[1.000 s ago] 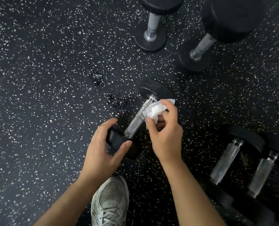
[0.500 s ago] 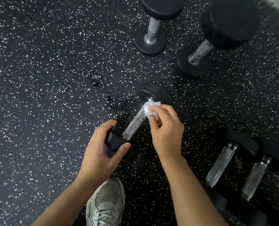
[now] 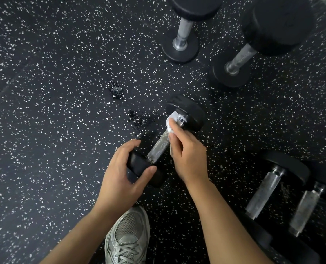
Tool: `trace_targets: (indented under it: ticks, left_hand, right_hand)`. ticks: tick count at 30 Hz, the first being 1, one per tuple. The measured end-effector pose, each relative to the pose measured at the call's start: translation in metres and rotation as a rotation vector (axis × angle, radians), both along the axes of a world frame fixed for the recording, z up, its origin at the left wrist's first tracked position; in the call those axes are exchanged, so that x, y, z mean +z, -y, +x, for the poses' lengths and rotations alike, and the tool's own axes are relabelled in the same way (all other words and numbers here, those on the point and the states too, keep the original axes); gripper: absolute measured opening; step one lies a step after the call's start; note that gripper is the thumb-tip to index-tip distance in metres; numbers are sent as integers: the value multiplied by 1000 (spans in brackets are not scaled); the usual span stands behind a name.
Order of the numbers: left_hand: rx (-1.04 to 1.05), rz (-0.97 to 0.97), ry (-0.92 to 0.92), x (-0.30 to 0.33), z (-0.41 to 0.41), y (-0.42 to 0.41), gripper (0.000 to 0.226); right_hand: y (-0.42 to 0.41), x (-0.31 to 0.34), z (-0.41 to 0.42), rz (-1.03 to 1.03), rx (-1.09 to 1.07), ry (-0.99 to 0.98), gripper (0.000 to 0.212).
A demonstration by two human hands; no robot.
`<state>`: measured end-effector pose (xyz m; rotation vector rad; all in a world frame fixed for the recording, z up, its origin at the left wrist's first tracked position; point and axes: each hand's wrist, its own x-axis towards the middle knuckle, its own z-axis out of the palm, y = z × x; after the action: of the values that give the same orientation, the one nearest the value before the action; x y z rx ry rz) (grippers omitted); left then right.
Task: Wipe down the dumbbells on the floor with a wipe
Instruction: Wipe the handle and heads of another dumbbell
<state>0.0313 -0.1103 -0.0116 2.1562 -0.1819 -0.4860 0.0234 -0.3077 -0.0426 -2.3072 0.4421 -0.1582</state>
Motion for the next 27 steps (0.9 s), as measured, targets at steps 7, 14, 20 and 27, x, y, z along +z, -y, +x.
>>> trace_targets:
  ticks: [7,14,20,27]
  left_hand:
    - [-5,-21,-2,0,-1,1,71]
    - [-7,-2,10,0,-1,0,71]
    - [-12,-8,5,0,-1,0,70]
    - [8,-37,-5,-1,-3,2,72]
  right_hand:
    - [-3,3,-24,172,373,-77,34]
    - [22,3,1,30,191,-20,32]
    - [11,0,4,24,182,35,30]
    - [10,6,-11,-24,588,-44,33]
